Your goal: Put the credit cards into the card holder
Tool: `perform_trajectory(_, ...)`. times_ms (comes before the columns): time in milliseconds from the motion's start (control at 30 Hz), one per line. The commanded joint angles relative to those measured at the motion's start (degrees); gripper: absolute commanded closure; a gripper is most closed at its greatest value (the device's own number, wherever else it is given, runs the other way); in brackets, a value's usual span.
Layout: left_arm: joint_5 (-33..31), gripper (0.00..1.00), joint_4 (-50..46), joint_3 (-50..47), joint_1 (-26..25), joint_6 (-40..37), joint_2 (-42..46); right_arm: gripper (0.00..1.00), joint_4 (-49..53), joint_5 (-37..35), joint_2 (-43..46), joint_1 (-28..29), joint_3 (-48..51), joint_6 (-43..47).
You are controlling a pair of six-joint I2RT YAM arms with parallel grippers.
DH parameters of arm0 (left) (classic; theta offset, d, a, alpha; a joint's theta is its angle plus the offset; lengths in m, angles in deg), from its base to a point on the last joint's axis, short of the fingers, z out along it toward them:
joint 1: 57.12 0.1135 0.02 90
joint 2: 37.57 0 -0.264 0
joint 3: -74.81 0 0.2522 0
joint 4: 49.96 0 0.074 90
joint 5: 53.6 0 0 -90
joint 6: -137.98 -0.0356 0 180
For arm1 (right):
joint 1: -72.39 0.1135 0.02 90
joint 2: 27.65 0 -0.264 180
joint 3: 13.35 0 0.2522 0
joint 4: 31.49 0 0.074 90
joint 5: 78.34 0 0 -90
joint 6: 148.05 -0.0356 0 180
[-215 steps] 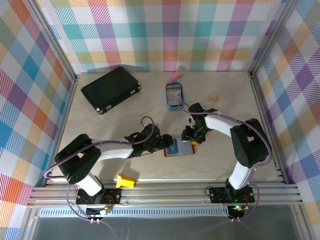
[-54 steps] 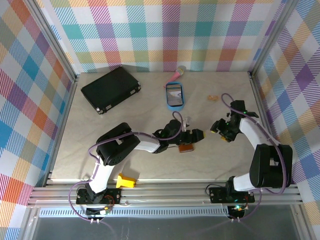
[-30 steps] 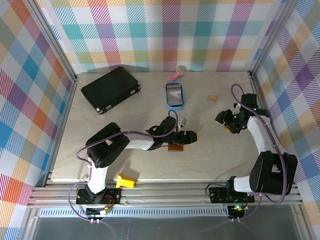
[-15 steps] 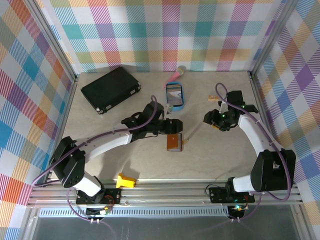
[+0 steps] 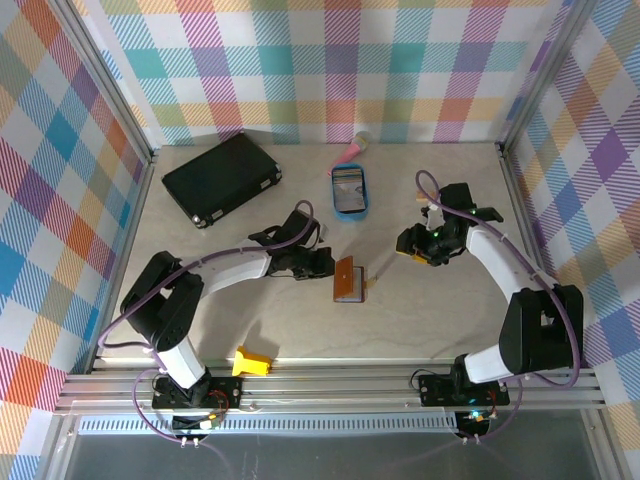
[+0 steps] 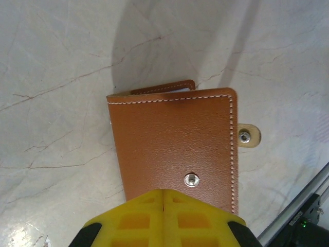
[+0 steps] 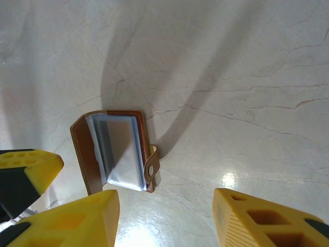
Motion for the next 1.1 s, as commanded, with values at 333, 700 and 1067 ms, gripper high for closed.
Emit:
perform_trajectory(333,1.4,1.0,6.6,2.8,-3.2,1.4,-9.3,0.5,1.5,2.7,-2.3,0.5,-0.7,1.3)
perform_trajectory(700,-4.4,1.0,2.3,1.4,-3.4,4.8,-12.2,0.58,-2.4,3.2,-5.3,9.1,3.0,-3.1)
perform_trajectory(1067,-4.1,1.0,3.7,-1.0,-3.4,5.5,-10.7,0.73,-4.2,1.5,-11.0,12.3,1.1,-6.0)
